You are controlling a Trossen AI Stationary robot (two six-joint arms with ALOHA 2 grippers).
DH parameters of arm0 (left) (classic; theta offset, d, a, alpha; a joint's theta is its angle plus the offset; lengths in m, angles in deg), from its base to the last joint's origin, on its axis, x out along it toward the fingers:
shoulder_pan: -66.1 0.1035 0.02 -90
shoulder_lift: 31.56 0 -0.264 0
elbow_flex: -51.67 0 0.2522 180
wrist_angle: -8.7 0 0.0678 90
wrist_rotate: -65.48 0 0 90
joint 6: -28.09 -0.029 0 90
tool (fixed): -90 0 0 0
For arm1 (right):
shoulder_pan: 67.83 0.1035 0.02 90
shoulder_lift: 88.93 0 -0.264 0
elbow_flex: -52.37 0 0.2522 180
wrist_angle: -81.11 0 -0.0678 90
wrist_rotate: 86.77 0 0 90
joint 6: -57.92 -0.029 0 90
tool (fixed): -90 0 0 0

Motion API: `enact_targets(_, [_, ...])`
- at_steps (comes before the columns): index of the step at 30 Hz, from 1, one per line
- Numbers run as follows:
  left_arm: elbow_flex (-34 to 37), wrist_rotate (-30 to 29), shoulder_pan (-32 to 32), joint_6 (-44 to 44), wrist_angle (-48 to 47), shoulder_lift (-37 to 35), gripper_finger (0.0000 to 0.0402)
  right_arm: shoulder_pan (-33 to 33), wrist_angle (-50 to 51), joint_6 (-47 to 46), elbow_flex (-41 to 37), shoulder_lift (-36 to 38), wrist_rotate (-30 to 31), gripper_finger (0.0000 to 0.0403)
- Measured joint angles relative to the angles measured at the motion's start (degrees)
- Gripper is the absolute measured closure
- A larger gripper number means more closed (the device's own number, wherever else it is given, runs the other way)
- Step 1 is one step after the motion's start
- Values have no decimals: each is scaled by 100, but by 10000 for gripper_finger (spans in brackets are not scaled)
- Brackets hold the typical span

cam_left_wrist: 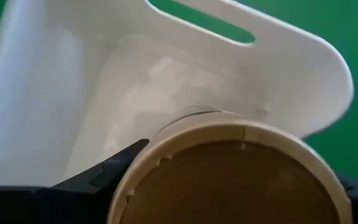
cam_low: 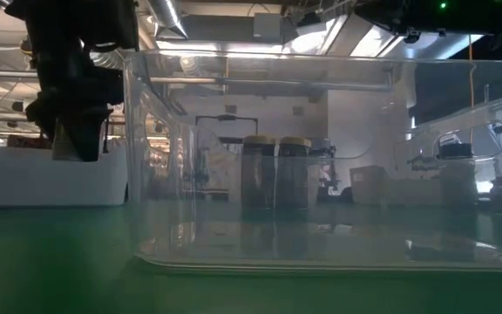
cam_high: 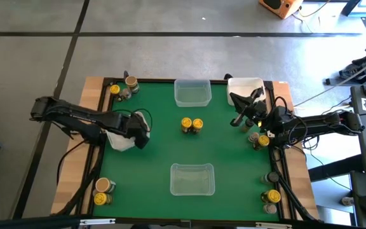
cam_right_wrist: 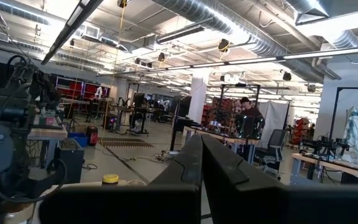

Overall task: Sort spices by type
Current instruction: Put the gold spice bottle into the left white bin

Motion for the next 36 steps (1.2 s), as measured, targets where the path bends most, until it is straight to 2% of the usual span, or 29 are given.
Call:
enact_targets(4, [-114,-817,129,156,-43,-210,110,2,1,0,0,2,-12,393])
enact_targets(8, [-38,-830,333,104,-197,-200,110,2,7,0,0,0,-83,393])
enact_targets(18, [367,-873,630,-453,492,-182,109,2,9,0,-2,2,-129,393])
enact_targets(26, [360,-779,723,-535,567,-199,72,0,7,0,-2,2,-129,393])
enact_targets(29, [226,-613,775,-762,495,-202,61,0,7,0,-2,2,-129,393])
enact_targets(36, [-436,-822,999,-1231,163,-206,62,-2,7,-1,-2,2,-129,393])
